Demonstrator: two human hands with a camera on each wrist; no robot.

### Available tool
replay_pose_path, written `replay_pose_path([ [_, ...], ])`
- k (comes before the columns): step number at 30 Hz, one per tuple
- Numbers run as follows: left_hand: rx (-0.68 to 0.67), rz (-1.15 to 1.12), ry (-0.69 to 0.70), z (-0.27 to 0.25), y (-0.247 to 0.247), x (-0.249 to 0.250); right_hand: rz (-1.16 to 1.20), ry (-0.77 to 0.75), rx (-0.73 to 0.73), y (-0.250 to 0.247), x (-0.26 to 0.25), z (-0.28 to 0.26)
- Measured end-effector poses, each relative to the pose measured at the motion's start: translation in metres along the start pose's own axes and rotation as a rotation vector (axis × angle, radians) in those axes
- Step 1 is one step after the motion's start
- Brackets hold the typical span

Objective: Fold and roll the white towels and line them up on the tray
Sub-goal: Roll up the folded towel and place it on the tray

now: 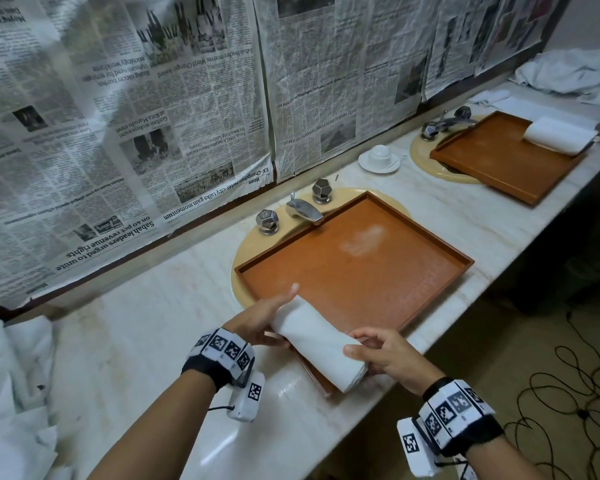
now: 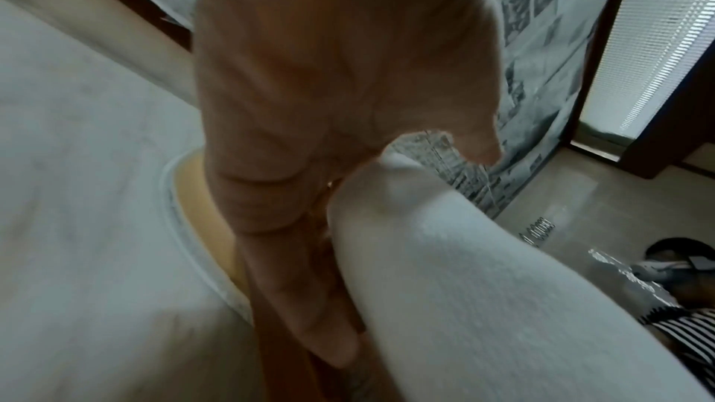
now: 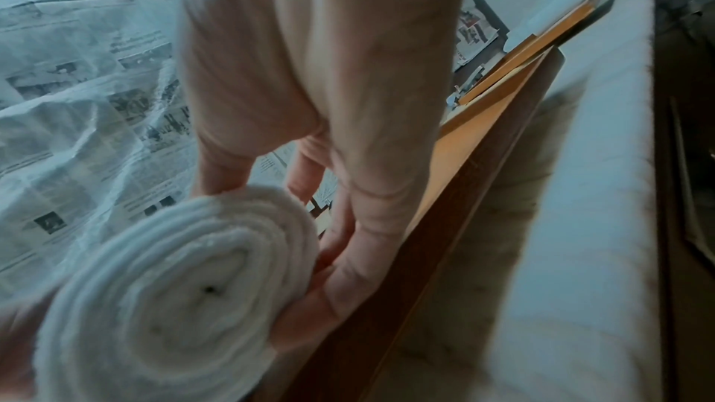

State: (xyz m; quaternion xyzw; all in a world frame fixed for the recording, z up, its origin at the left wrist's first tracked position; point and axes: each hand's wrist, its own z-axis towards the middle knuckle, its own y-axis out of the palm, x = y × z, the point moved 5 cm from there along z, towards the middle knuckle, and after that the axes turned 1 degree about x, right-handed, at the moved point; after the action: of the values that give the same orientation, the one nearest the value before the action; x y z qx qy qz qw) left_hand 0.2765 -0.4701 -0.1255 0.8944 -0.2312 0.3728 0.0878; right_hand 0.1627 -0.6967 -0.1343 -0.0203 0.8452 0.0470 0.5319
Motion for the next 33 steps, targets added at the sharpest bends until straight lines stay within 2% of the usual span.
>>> replay_pose_path([
  [3,0.055,0.130,0.057,0.010,0.002,0.008,-0.025,0.010,-0.019,0.002,-0.003,0.002],
  [8,0.136,0.169,0.064,0.021,0.004,0.022,-0.110,-0.004,-0.018,0.008,-0.013,0.012],
  [15,0.287,0.563,0.117,0.050,-0.009,0.031,-0.400,-0.017,0.053,0.016,0.000,0.023],
  [18,0.342,0.636,0.193,0.055,-0.004,0.033,-0.516,-0.020,0.117,0.019,0.004,0.020],
  [22,0.384,0.749,0.236,0.062,0.000,0.030,-0.801,-0.013,0.089,0.029,0.007,0.008],
  [24,0.391,0.755,0.274,0.063,0.002,0.029,-0.800,-0.034,0.092,0.033,0.014,0.007],
  [26,0.389,0.720,0.330,0.062,0.003,0.029,-0.675,-0.062,0.081,0.037,0.022,0.007],
  [30,0.301,0.510,0.461,0.053,0.006,0.026,-0.586,-0.107,0.133,0.035,0.032,0.006],
  [33,0.337,0.494,0.493,0.050,0.003,0.020,-0.591,-0.104,0.177,0.033,0.035,0.006],
])
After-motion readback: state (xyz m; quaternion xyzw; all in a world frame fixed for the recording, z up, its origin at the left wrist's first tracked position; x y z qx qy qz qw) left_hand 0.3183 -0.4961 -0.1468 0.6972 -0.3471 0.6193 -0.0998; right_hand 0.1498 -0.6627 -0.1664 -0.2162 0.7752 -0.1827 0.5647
